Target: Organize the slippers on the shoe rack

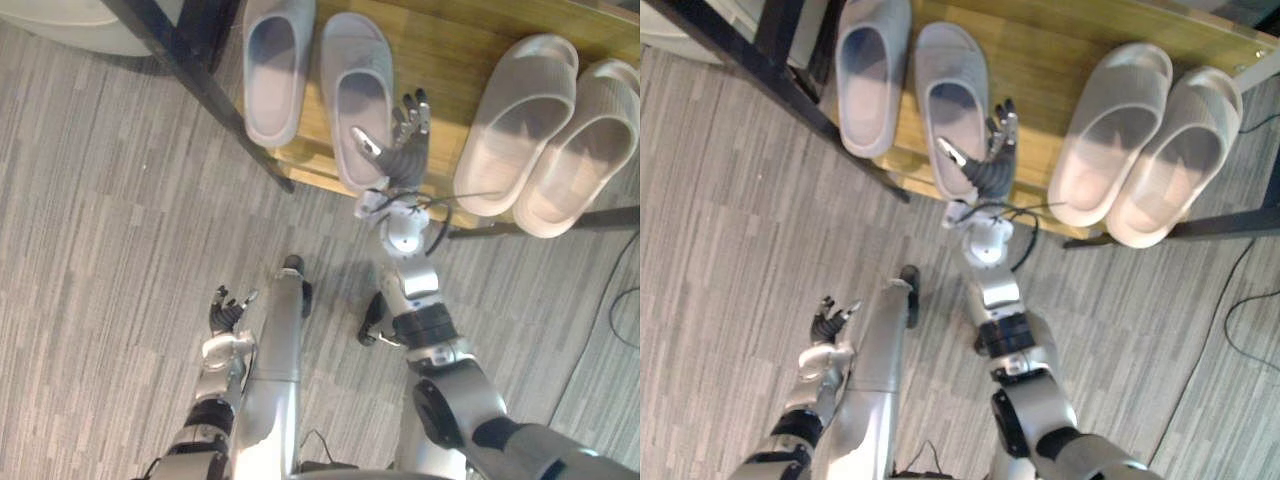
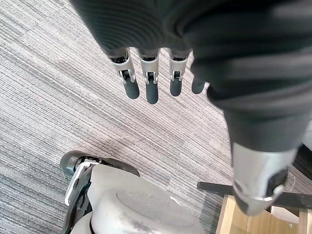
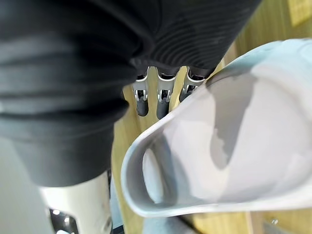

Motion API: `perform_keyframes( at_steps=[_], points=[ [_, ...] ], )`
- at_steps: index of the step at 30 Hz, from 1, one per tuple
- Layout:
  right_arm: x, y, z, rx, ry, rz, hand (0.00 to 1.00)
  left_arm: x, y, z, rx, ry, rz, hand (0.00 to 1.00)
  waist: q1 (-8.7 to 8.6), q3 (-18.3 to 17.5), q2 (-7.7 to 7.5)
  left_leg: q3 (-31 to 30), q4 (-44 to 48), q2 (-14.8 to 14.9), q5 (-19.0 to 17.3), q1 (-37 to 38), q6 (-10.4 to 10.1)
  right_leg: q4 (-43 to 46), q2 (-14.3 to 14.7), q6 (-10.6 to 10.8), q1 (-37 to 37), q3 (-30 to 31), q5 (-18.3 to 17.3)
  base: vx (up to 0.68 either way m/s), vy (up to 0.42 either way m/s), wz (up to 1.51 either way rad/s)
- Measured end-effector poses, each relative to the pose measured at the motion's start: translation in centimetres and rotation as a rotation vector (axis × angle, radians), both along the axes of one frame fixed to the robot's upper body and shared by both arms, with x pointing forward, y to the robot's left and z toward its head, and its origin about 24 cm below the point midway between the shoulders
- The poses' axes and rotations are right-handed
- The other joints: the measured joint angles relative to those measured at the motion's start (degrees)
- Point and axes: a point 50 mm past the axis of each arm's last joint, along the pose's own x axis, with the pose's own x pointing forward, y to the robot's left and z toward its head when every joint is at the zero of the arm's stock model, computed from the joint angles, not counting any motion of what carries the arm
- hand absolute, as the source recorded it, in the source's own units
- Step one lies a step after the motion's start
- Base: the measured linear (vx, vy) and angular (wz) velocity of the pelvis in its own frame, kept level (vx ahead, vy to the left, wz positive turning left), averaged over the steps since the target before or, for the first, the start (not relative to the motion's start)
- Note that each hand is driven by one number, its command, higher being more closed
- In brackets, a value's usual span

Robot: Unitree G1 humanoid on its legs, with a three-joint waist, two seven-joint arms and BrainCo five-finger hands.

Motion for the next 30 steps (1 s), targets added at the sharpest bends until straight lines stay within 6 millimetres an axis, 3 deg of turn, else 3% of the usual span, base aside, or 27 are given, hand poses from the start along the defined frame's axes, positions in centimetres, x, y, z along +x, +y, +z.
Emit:
perform_keyframes(
  at_steps=[16, 30],
  points=[
    [1.5, 0.6, 2.9, 0.217, 0.019, 0.067, 0.0, 0.3, -0.6, 0.1, -0.024, -0.008, -0.001, 0.0, 1.17, 0.0, 0.03, -1.4, -0.2, -0.7, 0.1, -1.1, -0.2, 0.3, -0.4, -0.1, -0.3, -1.3, -0.5, 0.0, 0.011, 0.03],
    [2.8, -1.4, 3.5, 0.301, 0.038, 0.036, 0.0, 0.5, -1.0, 0.2, -0.034, -0.016, -0.01, 0.0, 2.13, 0.0, 0.08, -2.0, 0.1, -0.8, 0.3, -1.9, -0.7, 1.2, -0.7, -0.5, -1.0, -2.1, -1.3, 0.0, 0.008, 0.02]
  ],
)
